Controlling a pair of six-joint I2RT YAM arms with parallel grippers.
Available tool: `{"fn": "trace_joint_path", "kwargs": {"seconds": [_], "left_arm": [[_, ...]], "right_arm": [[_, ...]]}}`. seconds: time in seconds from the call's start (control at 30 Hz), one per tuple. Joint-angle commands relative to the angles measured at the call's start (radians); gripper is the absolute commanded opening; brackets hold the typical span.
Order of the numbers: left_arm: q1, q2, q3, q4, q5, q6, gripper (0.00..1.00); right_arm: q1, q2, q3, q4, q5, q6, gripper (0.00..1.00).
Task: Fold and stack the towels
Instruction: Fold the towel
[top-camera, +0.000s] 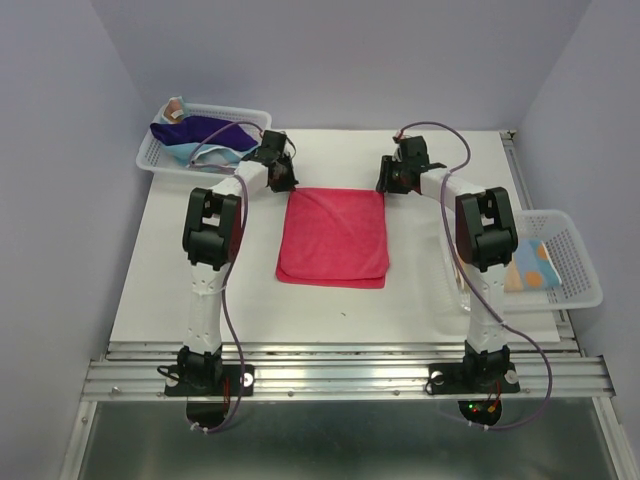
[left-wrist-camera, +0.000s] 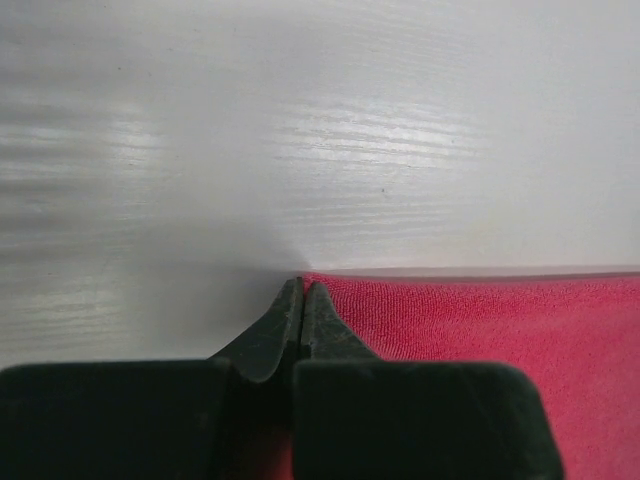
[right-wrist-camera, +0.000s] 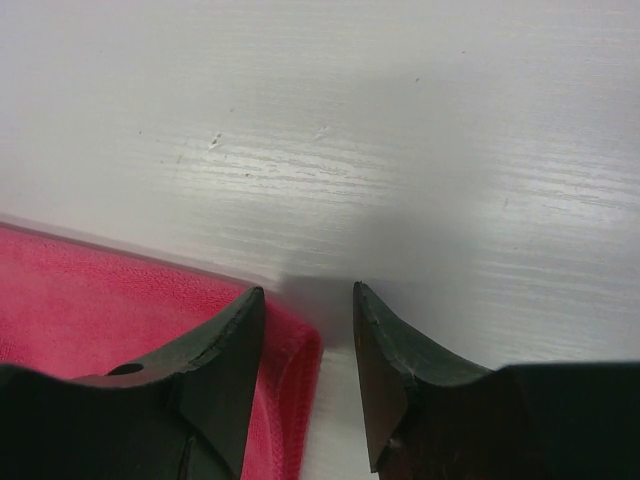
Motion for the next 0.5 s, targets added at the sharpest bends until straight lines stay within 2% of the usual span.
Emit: {"fn": "trace_joint_path", "kwargs": {"seconds": [0.0, 0.1, 0.2, 0.23, 0.27, 0.33, 0.47], "left_arm": [[0.009, -0.031, -0.031, 0.024, 0.034, -0.003, 0.00], [0.011, -0.065, -0.071, 0.057, 0.063, -0.007, 0.00], [0.012, -0.118, -0.125, 0.114, 0.074, -0.004, 0.00], [0.012, -0.119, -0.137, 0.114, 0.078, -0.001, 0.00], [0.012, -0.140, -0.157, 0.134, 0.086, 0.000, 0.00], [0.012, -0.155, -0.168, 0.143, 0.092, 0.004, 0.00], [0.012, -0.226, -0.237, 0.189, 0.107, 0.000, 0.00]], "right_arm": [[0.001, -0.023, -0.012, -0.014, -0.055, 0.023, 0.46], [0.001, -0.024, -0.023, -0.025, -0.053, 0.034, 0.41], [0.001, -0.047, -0.062, -0.022, -0.029, 0.049, 0.31], [0.001, -0.047, -0.070, -0.021, -0.021, 0.049, 0.26], [0.001, -0.061, -0.079, -0.013, -0.023, 0.051, 0.16], [0.001, -0.072, -0.095, -0.005, -0.041, 0.048, 0.03], [0.003, -0.142, -0.124, 0.027, -0.098, 0.045, 0.01]]}}
